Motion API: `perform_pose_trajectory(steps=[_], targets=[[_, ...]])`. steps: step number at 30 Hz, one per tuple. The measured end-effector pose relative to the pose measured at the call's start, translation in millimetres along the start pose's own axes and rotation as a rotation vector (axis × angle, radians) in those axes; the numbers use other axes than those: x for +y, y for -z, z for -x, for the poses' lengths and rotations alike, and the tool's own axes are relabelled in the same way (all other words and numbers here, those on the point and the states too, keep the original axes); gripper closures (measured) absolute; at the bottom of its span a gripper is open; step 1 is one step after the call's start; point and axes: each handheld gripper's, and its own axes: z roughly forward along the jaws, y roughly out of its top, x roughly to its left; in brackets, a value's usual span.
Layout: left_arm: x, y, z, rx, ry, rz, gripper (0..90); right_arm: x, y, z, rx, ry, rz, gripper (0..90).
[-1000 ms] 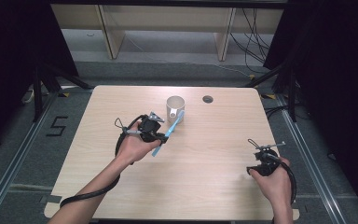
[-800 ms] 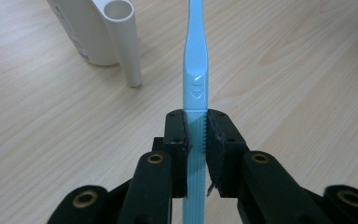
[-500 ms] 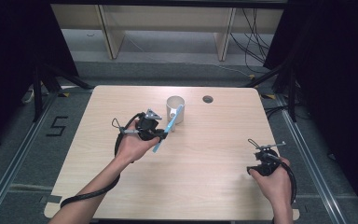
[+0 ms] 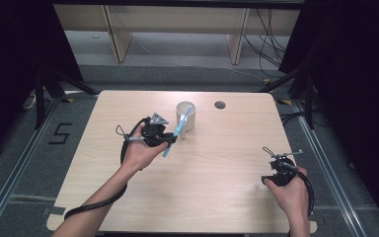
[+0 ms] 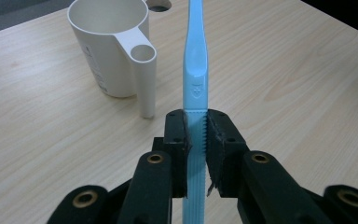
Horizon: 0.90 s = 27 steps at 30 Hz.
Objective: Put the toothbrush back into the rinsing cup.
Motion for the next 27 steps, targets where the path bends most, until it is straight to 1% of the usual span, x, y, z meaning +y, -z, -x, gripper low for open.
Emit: perform_pose_trajectory(steps=[1,2,3,4,5,6,8,10,11,12,13,14,15,16,17,19,20,21,22,24,25,26,27], targets=[[0.0,0.5,-1.8,-0.003,-0.009,-0.001,78.6,0.1,0.1,0.1,0.000,0.001,0.001,53.9],[0.0,0.5,-1.8,-0.003,-0.009,-0.001,78.6,0.1,0.1,0.1,0.000,0.001,0.001,53.9],[-0.1,0.6,-1.7,0.004,-0.006,0.008,78.6,0.1,0.3,0.5,0.002,0.008,0.006,53.9],[0.2,0.3,-2.2,0.002,-0.005,0.021,78.6,-0.3,0.6,1.6,0.005,0.021,0.007,53.9],[0.2,0.3,-2.2,0.002,-0.005,0.021,78.6,-0.1,0.8,1.3,0.003,0.018,0.002,53.9],[0.6,0.4,-1.8,0.005,0.000,0.037,78.6,-0.2,1.0,1.0,0.006,0.013,-0.002,53.8],[1.3,0.6,-2.4,0.006,-0.004,0.049,78.6,-0.3,1.2,1.2,0.009,0.009,-0.003,53.8],[1.4,0.5,-2.3,0.009,-0.004,0.057,78.6,-0.3,0.6,1.8,0.004,0.015,0.006,53.8],[2.0,0.6,-2.9,0.008,-0.008,0.071,78.6,-0.3,1.6,2.4,0.010,0.016,0.002,53.9],[2.2,0.6,-3.2,0.004,-0.009,0.078,78.6,-0.6,0.8,2.3,0.006,0.016,0.021,53.9],[2.2,0.6,-3.2,0.004,-0.009,0.078,78.6,-0.6,0.8,2.3,0.006,0.016,0.021,53.9],[2.4,0.9,-2.9,0.013,-0.010,0.082,78.6,-0.1,0.0,1.9,0.004,0.013,0.025,53.9],[2.7,0.9,-2.7,0.012,-0.007,0.097,78.6,-0.1,0.0,2.1,0.000,0.018,0.027,53.9],[2.7,0.9,-2.7,0.012,-0.007,0.097,78.6,-0.1,0.0,2.1,0.000,0.018,0.027,53.9],[2.8,0.7,-3.5,0.007,-0.006,0.105,78.6,-0.5,0.4,2.9,0.005,0.030,0.027,53.9],[2.7,0.3,-3.3,0.010,0.002,0.113,78.6,-0.4,0.3,2.7,0.006,0.028,0.025,53.9],[2.8,-0.6,-3.5,0.005,0.018,0.128,78.6,-0.2,1.1,2.6,-0.002,0.030,0.024,53.9],[3.0,-0.1,-5.0,0.000,0.007,0.124,78.6,-0.2,1.1,2.6,-0.002,0.030,0.025,53.9],[3.0,-0.1,-5.0,0.000,0.007,0.124,78.6,-0.2,1.1,2.6,-0.002,0.030,0.025,53.9],[3.1,-0.6,-4.5,0.007,0.023,0.142,78.6,-0.4,0.2,2.6,0.006,0.028,0.028,53.9],[3.5,-1.1,-5.3,-0.001,0.024,0.148,78.6,-0.5,-0.1,2.2,0.016,0.020,0.021,53.9],[3.5,-1.1,-5.3,-0.001,0.024,0.148,78.6,-0.5,-0.1,2.2,0.016,0.020,0.021,53.9],[3.5,-1.7,-6.2,0.000,0.022,0.160,78.6,-0.5,-0.1,2.1,0.016,0.020,0.022,53.9]])
